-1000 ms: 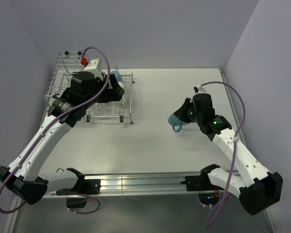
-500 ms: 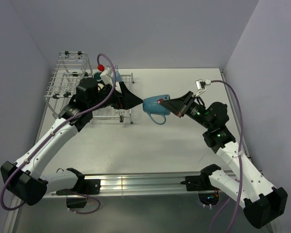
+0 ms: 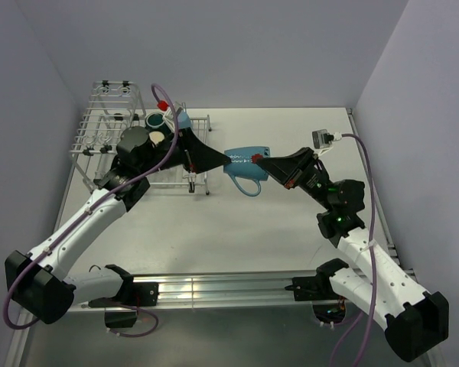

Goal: Load the cups into the dish rack

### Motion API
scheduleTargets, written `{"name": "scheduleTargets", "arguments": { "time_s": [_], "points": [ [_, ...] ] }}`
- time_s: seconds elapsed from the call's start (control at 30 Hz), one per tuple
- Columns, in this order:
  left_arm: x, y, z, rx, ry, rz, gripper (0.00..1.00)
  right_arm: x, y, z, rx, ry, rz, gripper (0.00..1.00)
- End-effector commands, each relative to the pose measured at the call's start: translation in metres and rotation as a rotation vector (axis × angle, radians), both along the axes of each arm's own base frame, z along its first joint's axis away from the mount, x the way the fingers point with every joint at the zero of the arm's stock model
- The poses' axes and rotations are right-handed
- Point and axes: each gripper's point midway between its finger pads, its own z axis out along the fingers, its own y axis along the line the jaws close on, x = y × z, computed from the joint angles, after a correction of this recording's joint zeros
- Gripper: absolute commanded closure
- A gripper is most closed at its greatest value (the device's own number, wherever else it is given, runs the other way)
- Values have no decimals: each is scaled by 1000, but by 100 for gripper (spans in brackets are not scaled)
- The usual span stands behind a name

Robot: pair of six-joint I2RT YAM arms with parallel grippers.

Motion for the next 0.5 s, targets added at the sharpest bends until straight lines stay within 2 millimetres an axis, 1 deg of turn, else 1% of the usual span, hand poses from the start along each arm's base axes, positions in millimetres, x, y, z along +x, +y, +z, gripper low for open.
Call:
{"name": "scheduleTargets", "arguments": {
  "time_s": [0.0,0.1,0.13,0.33,0.47],
  "points": [
    [-16,-3,25,-79,-63,-79,1,-27,-15,52,177,-179,21,100],
    [-20,-4,29,-105,-64,-105,1,-25,-11,52,178,-179,28,100],
    [-23,-4,33,-118,-79,-118,1,-25,-10,53,185,-179,27,100],
    [-31,-8,36,-137,-71,-161,1,-23,-3,59,172,-201,8,100],
    [-33,-10,37,-140,-70,-167,1,-21,3,60,153,-204,-4,100]
  ]
}}
